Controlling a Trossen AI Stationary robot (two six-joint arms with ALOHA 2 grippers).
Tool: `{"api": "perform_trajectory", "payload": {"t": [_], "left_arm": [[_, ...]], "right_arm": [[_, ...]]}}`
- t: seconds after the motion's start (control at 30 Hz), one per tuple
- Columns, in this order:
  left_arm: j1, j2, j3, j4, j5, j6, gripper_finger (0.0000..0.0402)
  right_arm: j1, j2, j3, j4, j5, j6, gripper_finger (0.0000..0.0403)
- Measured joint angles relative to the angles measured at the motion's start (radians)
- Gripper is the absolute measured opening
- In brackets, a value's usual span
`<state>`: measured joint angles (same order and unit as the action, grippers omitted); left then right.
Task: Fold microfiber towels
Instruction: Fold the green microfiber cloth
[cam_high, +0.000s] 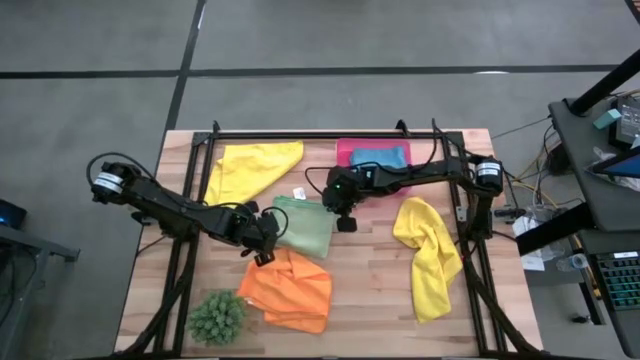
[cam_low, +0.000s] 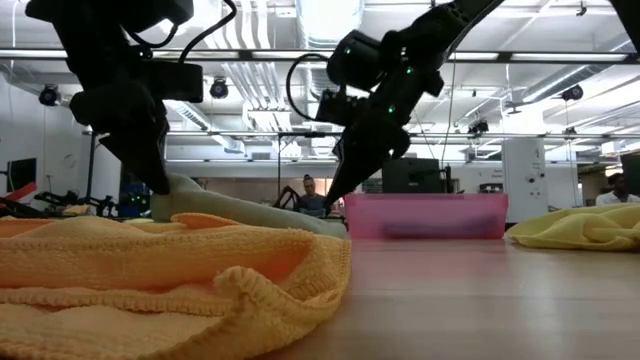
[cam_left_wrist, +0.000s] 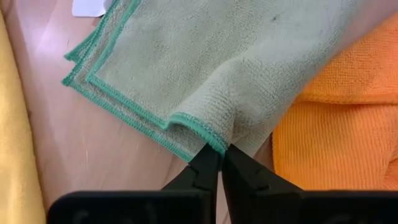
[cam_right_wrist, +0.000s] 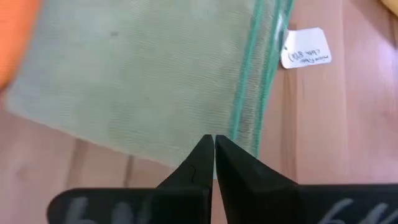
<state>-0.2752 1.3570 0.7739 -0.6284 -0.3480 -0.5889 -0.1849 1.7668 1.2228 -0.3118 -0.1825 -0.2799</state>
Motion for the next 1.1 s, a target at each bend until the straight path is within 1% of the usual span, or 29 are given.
{"api": "perform_trajectory", "payload": {"t": [0.07,0.13,0.27,0.33,0.5,0.63,0.73,0.87,1.0,1.1], "left_arm": [[-0.001,0.000,-0.013,0.030,-0.001,0.025,0.0001],[-0.002,0.000,-0.038,0.095,0.000,0.057,0.0001],[-0.002,0.000,-0.093,0.201,0.001,0.095,0.0000],[-0.002,0.000,-0.106,0.210,0.001,0.094,0.0000],[-0.002,-0.009,-0.114,0.210,0.000,0.097,0.0000],[-0.002,-0.028,-0.104,0.199,-0.011,0.099,0.0000],[-0.002,-0.062,-0.098,0.197,-0.025,0.099,0.0000],[-0.002,-0.106,-0.101,0.194,-0.024,0.099,0.0000],[-0.002,-0.131,-0.108,0.198,-0.023,0.099,0.0000],[-0.002,-0.131,-0.113,0.192,-0.021,0.099,0.0000]], "right_arm": [[0.007,-0.020,-0.012,-0.002,0.001,0.008,0.0008],[0.016,-0.034,-0.023,-0.001,0.005,0.018,0.0008],[0.034,-0.057,-0.060,0.010,0.044,0.026,0.0008],[0.045,-0.059,-0.085,0.031,0.054,0.038,0.0008],[0.092,-0.058,-0.174,0.210,0.054,0.059,0.0008],[0.122,-0.058,-0.220,0.328,0.051,0.080,0.0009],[0.122,-0.058,-0.223,0.345,0.056,0.086,0.0017],[0.103,-0.056,-0.183,0.270,0.106,0.082,0.0049],[0.077,-0.054,-0.121,0.176,0.160,0.080,0.0104],[0.055,-0.053,-0.088,0.137,0.160,0.070,0.0146]]}}
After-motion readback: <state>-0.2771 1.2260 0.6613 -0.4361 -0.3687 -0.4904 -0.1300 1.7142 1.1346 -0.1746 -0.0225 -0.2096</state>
